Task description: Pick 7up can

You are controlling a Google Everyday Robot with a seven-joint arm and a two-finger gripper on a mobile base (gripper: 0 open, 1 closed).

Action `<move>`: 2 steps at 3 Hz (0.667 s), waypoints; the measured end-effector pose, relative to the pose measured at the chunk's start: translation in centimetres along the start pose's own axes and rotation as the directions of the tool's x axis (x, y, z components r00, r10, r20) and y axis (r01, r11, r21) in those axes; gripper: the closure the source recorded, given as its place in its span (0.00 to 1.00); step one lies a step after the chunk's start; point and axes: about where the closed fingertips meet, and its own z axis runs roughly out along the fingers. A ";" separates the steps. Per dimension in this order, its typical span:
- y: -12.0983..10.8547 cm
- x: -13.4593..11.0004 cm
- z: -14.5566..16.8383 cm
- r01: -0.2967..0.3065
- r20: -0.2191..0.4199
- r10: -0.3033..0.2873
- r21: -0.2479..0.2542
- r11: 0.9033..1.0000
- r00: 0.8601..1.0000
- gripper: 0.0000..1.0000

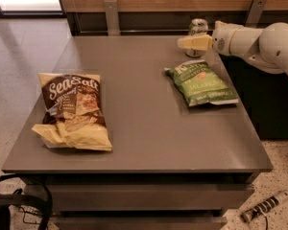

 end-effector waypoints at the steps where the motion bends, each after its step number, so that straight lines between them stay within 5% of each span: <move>1: -0.9 1.0 1.2 -0.039 -0.001 0.039 0.012 0.999 0.999 0.00; 2: -1.0 1.7 2.1 -0.044 -0.010 0.045 0.019 0.999 0.999 0.00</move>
Offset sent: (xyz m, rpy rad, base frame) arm 0.0280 -0.0001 -0.0264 0.0214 0.0417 -0.0442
